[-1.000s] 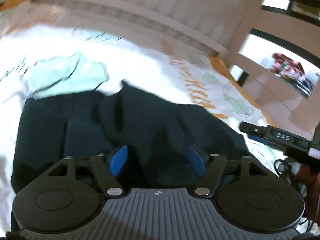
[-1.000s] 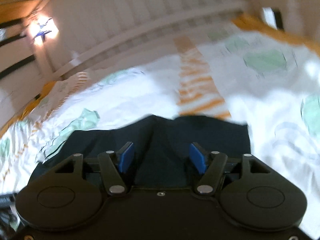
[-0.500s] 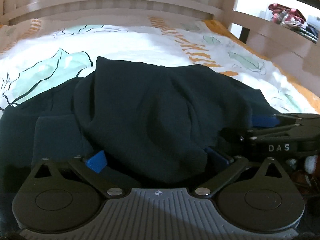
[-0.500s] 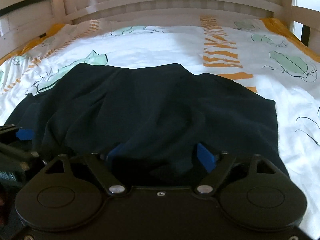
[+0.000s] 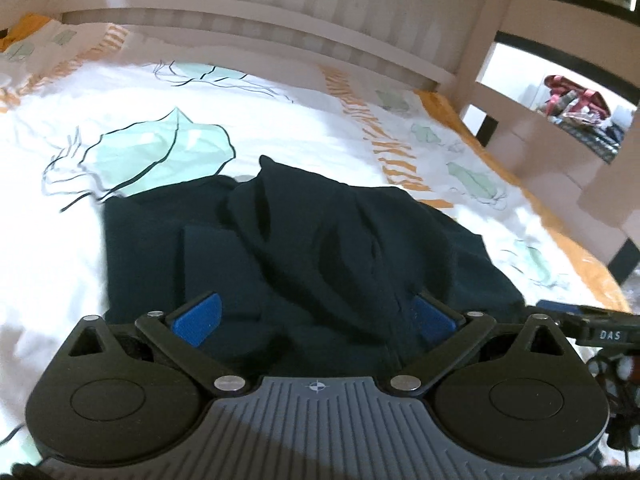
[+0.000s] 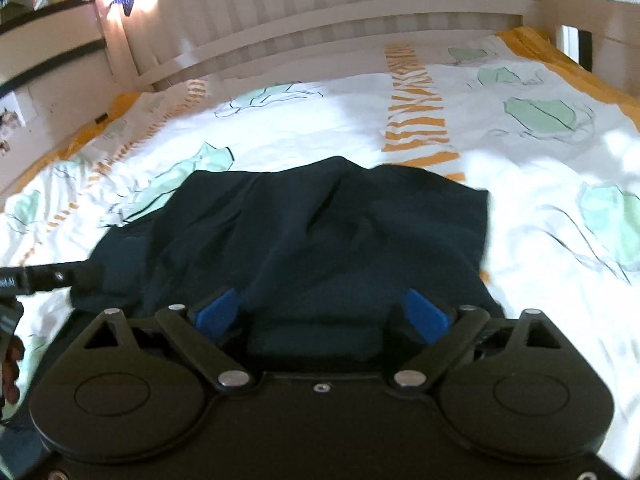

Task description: Fold large clothes

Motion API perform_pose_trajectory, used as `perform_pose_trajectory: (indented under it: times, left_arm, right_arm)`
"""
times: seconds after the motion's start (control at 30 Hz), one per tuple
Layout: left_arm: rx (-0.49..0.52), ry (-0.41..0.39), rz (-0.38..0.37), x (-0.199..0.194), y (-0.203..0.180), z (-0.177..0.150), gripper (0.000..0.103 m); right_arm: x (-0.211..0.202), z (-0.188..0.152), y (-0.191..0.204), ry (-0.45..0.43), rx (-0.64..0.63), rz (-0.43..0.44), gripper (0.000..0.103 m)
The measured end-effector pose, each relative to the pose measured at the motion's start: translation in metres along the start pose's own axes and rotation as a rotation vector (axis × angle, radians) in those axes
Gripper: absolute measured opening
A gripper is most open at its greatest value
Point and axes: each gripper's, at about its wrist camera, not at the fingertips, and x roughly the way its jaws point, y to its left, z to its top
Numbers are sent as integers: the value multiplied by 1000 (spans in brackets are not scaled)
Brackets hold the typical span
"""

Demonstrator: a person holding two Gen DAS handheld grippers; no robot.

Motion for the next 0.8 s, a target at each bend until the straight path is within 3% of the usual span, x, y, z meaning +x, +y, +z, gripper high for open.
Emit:
perform_pose_trajectory:
  times: [0.37,0.67,0.8]
  left_arm:
    - [-58,106,29,-62,25,-51,103]
    - [-92,248,85,-54,37,-99,103]
    - [-119,299,87,-38,45,-103,103]
  right_arm:
    - [-70,-48,-28,135,85,-25,98]
    - [-78,-80,-44,297,231,-65,99]
    - [-70,-88,-37,326,194,-43,103]
